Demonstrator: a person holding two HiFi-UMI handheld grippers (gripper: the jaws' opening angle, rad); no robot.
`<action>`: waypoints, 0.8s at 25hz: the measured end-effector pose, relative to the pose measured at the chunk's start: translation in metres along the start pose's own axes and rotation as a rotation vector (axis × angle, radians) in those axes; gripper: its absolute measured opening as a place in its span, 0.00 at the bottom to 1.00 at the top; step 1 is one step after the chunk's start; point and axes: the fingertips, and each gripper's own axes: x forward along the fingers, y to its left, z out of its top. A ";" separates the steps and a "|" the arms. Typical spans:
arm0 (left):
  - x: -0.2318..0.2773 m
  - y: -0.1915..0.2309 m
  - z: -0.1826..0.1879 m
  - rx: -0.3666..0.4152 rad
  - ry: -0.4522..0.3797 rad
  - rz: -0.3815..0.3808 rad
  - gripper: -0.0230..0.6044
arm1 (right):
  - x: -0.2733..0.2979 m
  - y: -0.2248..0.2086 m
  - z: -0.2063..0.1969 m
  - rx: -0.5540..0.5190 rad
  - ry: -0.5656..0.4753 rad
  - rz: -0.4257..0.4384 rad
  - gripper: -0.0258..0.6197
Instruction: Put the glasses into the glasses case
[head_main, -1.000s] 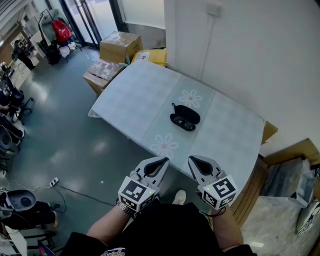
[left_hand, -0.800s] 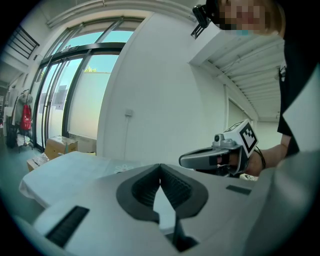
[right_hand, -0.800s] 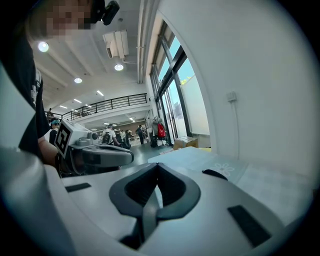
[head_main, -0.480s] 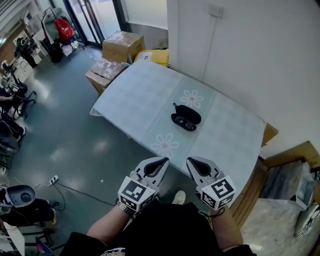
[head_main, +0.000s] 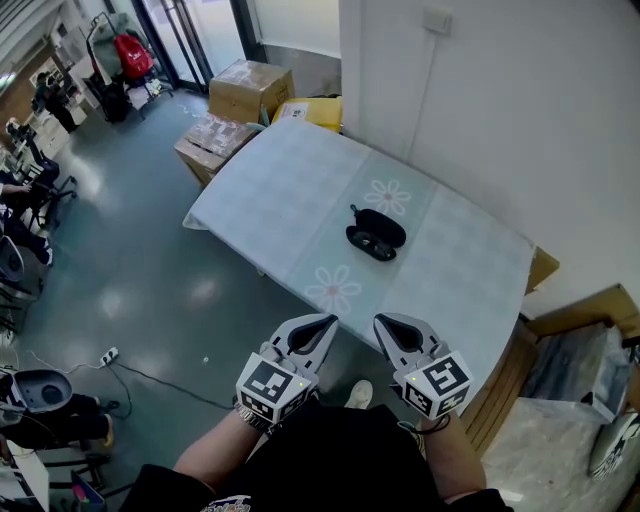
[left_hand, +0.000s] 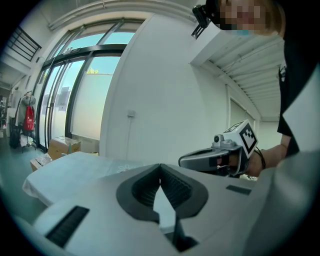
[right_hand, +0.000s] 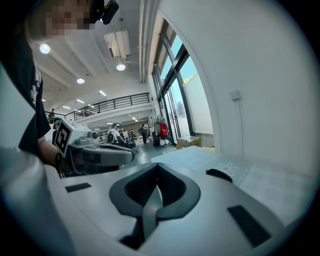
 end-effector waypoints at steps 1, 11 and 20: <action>0.000 0.000 0.000 -0.001 0.000 0.001 0.08 | 0.000 0.000 0.000 0.000 0.000 0.000 0.08; 0.000 0.001 0.002 0.004 0.000 0.001 0.08 | 0.001 0.000 0.002 -0.004 0.001 0.005 0.08; 0.005 0.003 0.000 -0.004 0.001 0.000 0.08 | 0.004 -0.002 0.000 -0.003 0.007 0.011 0.08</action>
